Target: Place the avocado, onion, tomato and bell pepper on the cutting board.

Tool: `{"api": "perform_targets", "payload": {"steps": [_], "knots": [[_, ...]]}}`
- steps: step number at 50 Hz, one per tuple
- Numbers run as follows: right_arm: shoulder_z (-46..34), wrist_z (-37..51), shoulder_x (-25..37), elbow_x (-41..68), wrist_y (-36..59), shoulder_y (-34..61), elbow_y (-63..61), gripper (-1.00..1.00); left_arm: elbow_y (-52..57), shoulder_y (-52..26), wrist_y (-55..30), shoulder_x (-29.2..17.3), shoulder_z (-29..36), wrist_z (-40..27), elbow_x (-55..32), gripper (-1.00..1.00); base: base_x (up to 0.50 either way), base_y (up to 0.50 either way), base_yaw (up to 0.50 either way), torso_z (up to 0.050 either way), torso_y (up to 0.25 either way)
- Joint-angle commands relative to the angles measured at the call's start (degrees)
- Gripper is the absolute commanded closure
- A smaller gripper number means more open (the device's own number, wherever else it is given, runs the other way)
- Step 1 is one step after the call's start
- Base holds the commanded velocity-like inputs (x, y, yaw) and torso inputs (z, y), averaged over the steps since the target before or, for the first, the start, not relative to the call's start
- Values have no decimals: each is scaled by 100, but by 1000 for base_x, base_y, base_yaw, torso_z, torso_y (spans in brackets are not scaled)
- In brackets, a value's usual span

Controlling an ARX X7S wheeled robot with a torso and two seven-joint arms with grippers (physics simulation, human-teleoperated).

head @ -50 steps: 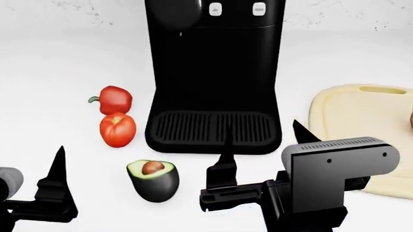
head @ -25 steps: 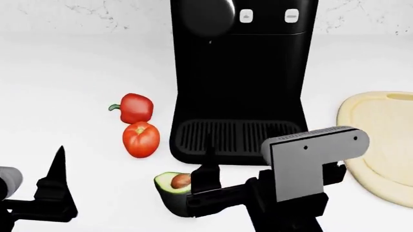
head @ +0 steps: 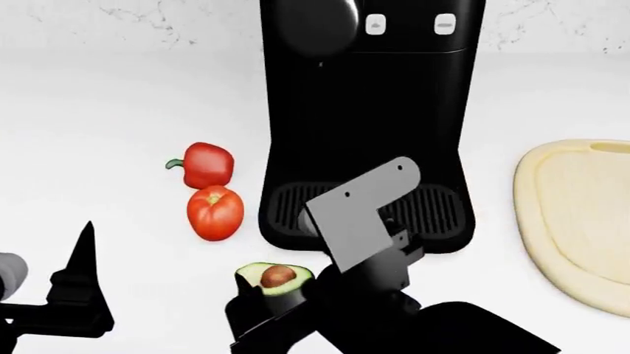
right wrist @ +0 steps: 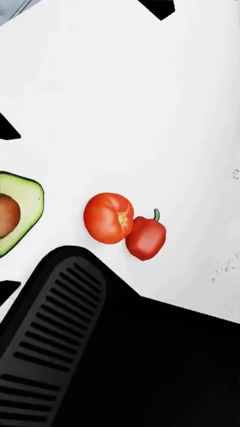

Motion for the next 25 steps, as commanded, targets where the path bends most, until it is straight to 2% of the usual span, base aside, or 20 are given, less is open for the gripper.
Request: {"api": "perform_targets", "payload": {"steps": [1, 25], "knots": [[-564, -226, -1, -396, -268, 295, 874, -100, -33, 11, 133, 27, -126, 116, -66, -100, 0, 0, 0, 0, 0], [-994, -439, 11, -523, -629, 133, 1656, -100, -62, 22, 217, 6, -38, 43, -63, -100, 0, 0, 0, 0, 0]]}}
